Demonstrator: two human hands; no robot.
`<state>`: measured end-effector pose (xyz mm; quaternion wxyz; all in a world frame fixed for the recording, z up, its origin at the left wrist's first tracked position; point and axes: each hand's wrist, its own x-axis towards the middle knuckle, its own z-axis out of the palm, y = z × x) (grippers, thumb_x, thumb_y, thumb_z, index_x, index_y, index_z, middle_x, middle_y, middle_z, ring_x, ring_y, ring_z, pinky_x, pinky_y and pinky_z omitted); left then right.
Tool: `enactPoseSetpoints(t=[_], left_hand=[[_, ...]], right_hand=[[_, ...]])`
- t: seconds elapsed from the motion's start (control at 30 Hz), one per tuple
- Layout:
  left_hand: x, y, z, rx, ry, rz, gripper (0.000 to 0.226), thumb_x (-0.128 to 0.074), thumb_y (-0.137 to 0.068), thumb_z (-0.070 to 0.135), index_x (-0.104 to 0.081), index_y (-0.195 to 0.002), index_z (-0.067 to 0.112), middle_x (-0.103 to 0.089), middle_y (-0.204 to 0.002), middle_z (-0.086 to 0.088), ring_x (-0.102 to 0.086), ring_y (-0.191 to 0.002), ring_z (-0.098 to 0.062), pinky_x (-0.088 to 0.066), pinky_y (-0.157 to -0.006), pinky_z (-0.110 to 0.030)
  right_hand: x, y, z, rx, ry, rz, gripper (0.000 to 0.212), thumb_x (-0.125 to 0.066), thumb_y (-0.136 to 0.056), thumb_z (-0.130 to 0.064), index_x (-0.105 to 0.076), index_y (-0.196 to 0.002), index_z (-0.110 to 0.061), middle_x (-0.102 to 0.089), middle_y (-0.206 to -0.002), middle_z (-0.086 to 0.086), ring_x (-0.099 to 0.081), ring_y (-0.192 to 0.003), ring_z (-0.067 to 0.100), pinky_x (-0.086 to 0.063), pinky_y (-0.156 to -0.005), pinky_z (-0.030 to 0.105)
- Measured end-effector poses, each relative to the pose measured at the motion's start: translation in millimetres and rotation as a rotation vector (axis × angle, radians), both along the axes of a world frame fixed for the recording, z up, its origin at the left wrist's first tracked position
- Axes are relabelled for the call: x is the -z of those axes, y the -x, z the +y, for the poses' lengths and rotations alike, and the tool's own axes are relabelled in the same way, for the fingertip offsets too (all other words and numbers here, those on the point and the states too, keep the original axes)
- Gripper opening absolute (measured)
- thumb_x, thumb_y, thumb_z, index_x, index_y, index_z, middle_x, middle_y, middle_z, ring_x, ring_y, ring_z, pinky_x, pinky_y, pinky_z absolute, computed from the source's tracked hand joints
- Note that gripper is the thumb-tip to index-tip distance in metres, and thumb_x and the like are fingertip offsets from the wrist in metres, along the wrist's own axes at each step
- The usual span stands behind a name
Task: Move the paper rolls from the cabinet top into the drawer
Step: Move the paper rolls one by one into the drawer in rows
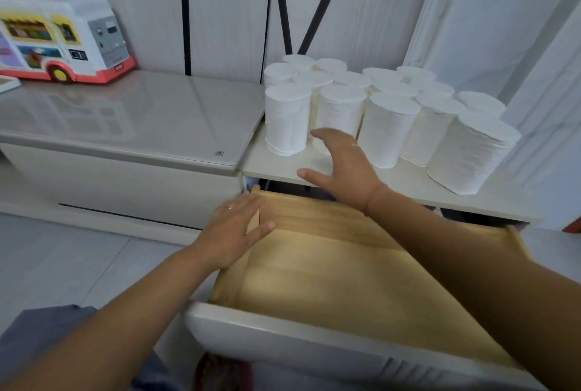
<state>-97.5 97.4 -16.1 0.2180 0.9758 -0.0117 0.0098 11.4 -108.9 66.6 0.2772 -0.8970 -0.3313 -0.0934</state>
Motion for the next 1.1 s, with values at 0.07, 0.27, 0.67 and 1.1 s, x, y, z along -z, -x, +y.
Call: enactPoseSetpoints(t=[0.07, 0.27, 0.67, 1.1], left_hand=[[12, -9, 8, -0.024, 0.044, 0.016, 0.077, -0.026, -0.087, 0.066, -0.008, -0.150, 0.027, -0.007, -0.159, 0.006, 0.001, -0.144, -0.007, 0.001, -0.115, -0.028], [38, -33, 4, -0.044, 0.172, 0.069, 0.078, -0.029, -0.088, 0.064, 0.003, -0.150, 0.028, 0.012, -0.156, 0.014, 0.009, -0.143, -0.005, 0.000, -0.117, -0.031], [44, -39, 4, -0.074, 0.224, 0.043, 0.076, -0.035, -0.092, 0.058, 0.008, -0.148, 0.032, 0.019, -0.152, 0.019, 0.012, -0.140, -0.001, 0.002, -0.111, -0.026], [50, -39, 8, -0.131, 0.539, 0.035, 0.075, -0.018, -0.082, 0.074, -0.001, -0.148, 0.041, 0.003, -0.155, 0.026, -0.003, -0.140, 0.006, -0.011, -0.111, -0.024]], right_hand=[[-15, -33, 25, -0.008, 0.121, -0.157, 0.083, -0.069, -0.077, -0.051, -0.035, -0.143, -0.015, -0.036, -0.150, 0.008, -0.027, -0.141, 0.025, -0.013, -0.118, 0.037], [-54, -119, 69, -0.110, 0.353, -0.282, 0.103, -0.076, -0.067, -0.052, -0.024, -0.148, -0.015, -0.026, -0.156, 0.009, -0.017, -0.145, 0.026, -0.006, -0.120, 0.041], [-63, -156, 86, -0.133, 0.599, -0.237, 0.101, -0.073, -0.059, -0.067, -0.036, -0.141, -0.021, -0.046, -0.139, 0.008, -0.041, -0.125, 0.031, -0.027, -0.108, 0.043], [-13, 1, -1, -0.055, 0.127, 0.083, 0.081, -0.070, -0.046, -0.072, -0.041, -0.112, -0.035, -0.046, -0.102, -0.018, -0.050, -0.083, 0.002, -0.038, -0.064, 0.016]])
